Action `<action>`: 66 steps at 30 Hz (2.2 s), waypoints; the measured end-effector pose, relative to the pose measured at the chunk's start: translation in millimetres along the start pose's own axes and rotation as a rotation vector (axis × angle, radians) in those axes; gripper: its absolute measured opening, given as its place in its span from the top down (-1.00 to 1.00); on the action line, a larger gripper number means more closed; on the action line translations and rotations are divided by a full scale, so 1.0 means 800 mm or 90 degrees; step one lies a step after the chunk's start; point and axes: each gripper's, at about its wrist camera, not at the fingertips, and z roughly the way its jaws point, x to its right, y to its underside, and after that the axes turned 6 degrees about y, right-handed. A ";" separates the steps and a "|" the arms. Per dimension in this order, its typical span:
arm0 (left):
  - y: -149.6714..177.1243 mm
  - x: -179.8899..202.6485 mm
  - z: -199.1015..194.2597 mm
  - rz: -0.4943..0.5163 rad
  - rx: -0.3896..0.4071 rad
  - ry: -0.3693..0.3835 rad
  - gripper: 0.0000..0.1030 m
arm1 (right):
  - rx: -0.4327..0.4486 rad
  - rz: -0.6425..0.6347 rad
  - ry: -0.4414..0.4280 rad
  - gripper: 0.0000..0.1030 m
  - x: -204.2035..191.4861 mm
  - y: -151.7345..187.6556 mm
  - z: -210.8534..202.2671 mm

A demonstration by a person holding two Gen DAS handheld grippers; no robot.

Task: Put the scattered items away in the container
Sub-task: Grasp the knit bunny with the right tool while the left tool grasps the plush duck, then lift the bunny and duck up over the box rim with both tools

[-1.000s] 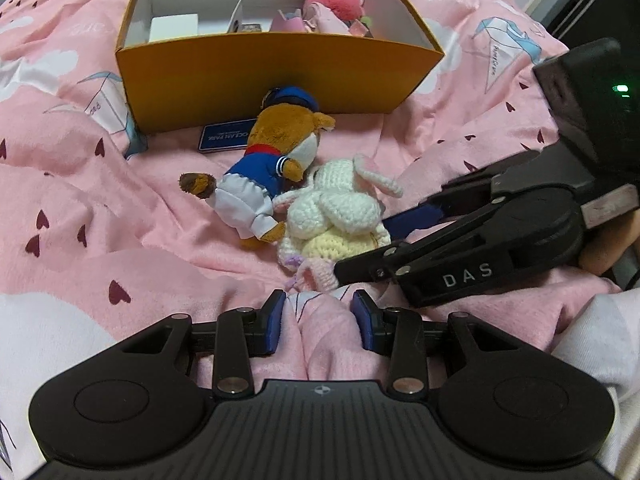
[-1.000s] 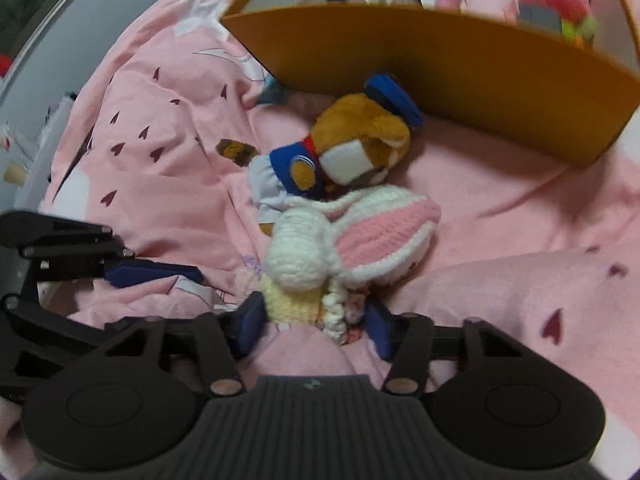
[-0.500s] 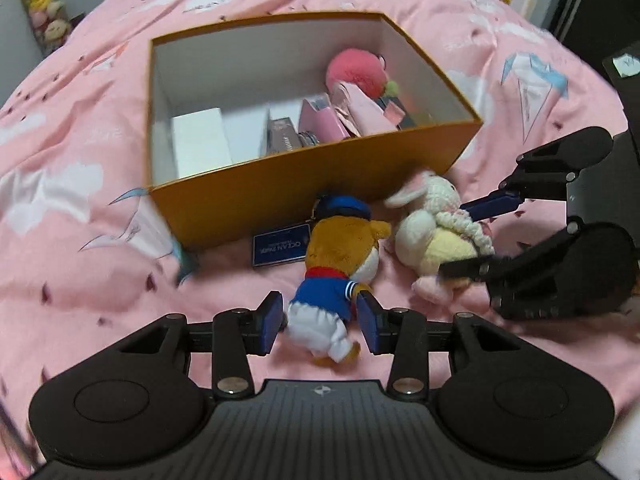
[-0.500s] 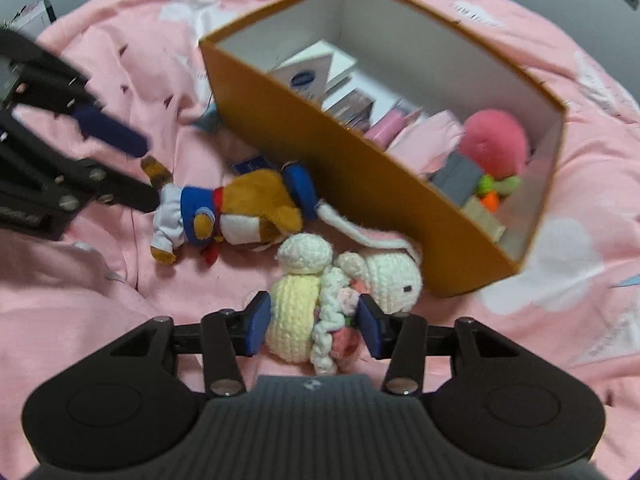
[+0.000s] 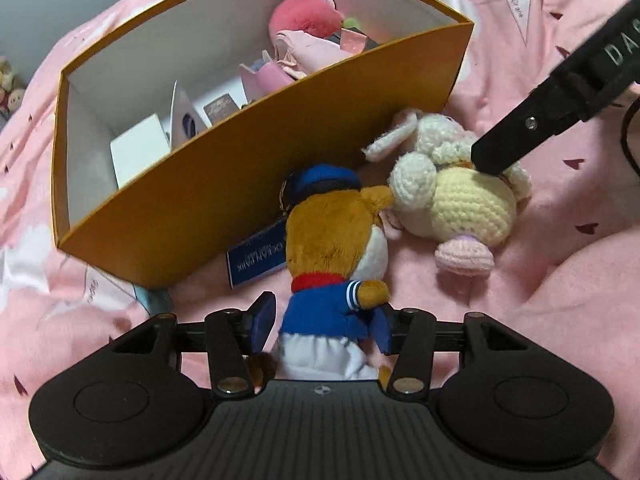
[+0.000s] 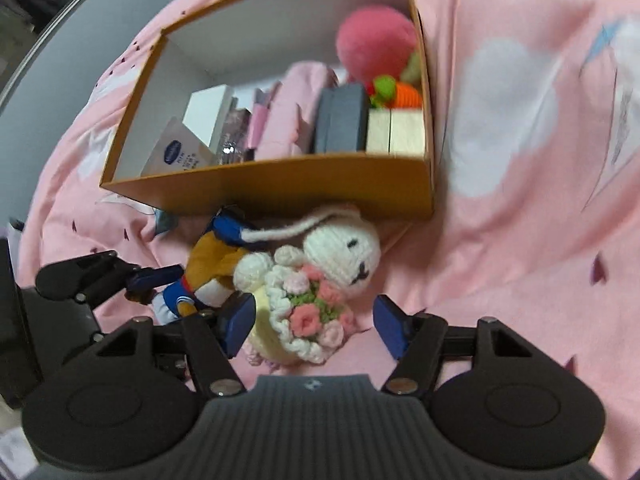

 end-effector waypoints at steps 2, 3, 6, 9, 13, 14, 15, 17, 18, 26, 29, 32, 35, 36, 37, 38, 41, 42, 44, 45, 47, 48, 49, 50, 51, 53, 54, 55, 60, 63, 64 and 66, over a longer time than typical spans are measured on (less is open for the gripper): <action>-0.007 -0.002 0.005 -0.009 -0.010 0.011 0.06 | -0.021 0.056 -0.024 -0.36 0.011 -0.008 0.011; -0.010 -0.003 0.005 -0.012 -0.012 0.015 0.08 | -0.037 0.087 -0.035 -0.36 0.018 -0.011 0.019; -0.006 -0.013 -0.001 -0.040 0.007 0.043 0.11 | -0.066 0.128 -0.050 -0.47 0.030 -0.013 0.041; 0.011 -0.036 -0.005 -0.133 0.033 0.076 0.09 | -0.059 0.127 -0.065 -0.51 0.028 -0.006 0.053; 0.031 -0.057 -0.019 -0.233 0.064 0.074 -0.07 | -0.040 0.082 -0.075 -0.43 0.001 0.006 0.063; 0.036 -0.062 -0.023 -0.256 0.068 0.069 -0.09 | -0.037 0.056 -0.074 -0.43 -0.011 0.008 0.063; 0.039 -0.069 -0.025 -0.277 0.070 0.066 -0.10 | -0.034 0.026 -0.069 -0.43 -0.024 0.010 0.062; 0.049 -0.084 -0.032 -0.337 0.074 0.064 -0.12 | -0.022 -0.022 -0.062 -0.43 -0.043 0.012 0.059; 0.051 -0.094 -0.030 -0.366 0.070 0.060 -0.12 | -0.016 -0.038 -0.065 -0.43 -0.049 0.012 0.057; 0.041 -0.096 -0.038 -0.308 0.053 0.035 -0.11 | -0.017 -0.082 -0.044 -0.45 -0.072 0.017 0.055; 0.028 -0.068 -0.047 -0.164 0.052 -0.013 -0.11 | -0.021 -0.029 -0.042 -0.45 -0.054 0.018 0.060; 0.020 -0.041 -0.036 -0.055 0.021 -0.066 -0.11 | -0.037 -0.008 -0.041 -0.47 -0.045 0.020 0.067; 0.027 -0.023 -0.033 0.016 0.021 -0.091 -0.15 | -0.038 -0.007 -0.041 -0.50 -0.041 0.022 0.065; 0.029 -0.020 -0.029 0.020 0.018 -0.088 -0.15 | -0.036 -0.006 -0.040 -0.51 -0.042 0.022 0.067; 0.030 -0.017 -0.023 0.020 0.012 -0.084 -0.17 | -0.034 -0.004 -0.041 -0.54 -0.042 0.021 0.071; 0.032 -0.015 -0.017 0.019 0.004 -0.085 -0.21 | -0.036 -0.002 -0.042 -0.57 -0.043 0.021 0.075; 0.034 -0.012 -0.006 0.019 -0.005 -0.100 -0.25 | -0.039 -0.001 -0.042 -0.57 -0.052 0.021 0.078; 0.033 -0.014 -0.001 0.008 -0.012 -0.099 -0.25 | -0.037 -0.006 -0.038 -0.54 -0.055 0.019 0.080; 0.033 -0.021 0.001 -0.016 -0.033 -0.082 0.00 | -0.038 -0.013 -0.031 -0.43 -0.061 0.017 0.084; 0.031 -0.024 0.002 -0.029 -0.036 -0.075 0.00 | -0.037 -0.019 -0.024 -0.40 -0.066 0.018 0.084; 0.031 -0.028 -0.002 -0.038 -0.034 -0.067 0.06 | -0.032 -0.047 -0.010 -0.36 -0.075 0.019 0.081; 0.032 -0.029 -0.006 -0.046 -0.027 -0.062 0.07 | -0.031 -0.060 -0.006 -0.36 -0.078 0.019 0.078; 0.036 -0.032 -0.011 -0.061 -0.017 -0.053 0.09 | -0.026 -0.067 -0.003 -0.35 -0.079 0.020 0.074; 0.039 -0.036 -0.015 -0.084 -0.010 -0.040 0.10 | -0.021 -0.070 -0.001 -0.34 -0.078 0.021 0.070; 0.043 -0.041 -0.019 -0.111 -0.005 -0.027 0.11 | -0.015 -0.069 0.001 -0.34 -0.077 0.022 0.065; 0.050 -0.047 -0.031 -0.158 0.016 -0.001 0.13 | 0.002 -0.069 0.000 -0.33 -0.076 0.026 0.055; 0.053 -0.050 -0.038 -0.179 0.028 0.012 0.13 | 0.011 -0.070 -0.002 -0.33 -0.076 0.029 0.049; 0.057 -0.052 -0.047 -0.206 0.040 0.028 0.14 | 0.020 -0.068 -0.005 -0.32 -0.076 0.030 0.042; 0.076 -0.063 -0.091 -0.301 0.094 0.083 0.15 | 0.088 -0.086 -0.016 -0.31 -0.079 0.032 -0.005; 0.074 -0.072 -0.119 -0.341 0.127 0.106 0.16 | 0.129 -0.106 -0.015 -0.31 -0.080 0.032 -0.036; 0.071 -0.075 -0.126 -0.348 0.142 0.117 0.16 | 0.140 -0.108 -0.020 -0.31 -0.074 0.032 -0.051; 0.067 -0.078 -0.142 -0.362 0.170 0.138 0.17 | 0.161 -0.117 -0.025 -0.31 -0.074 0.029 -0.068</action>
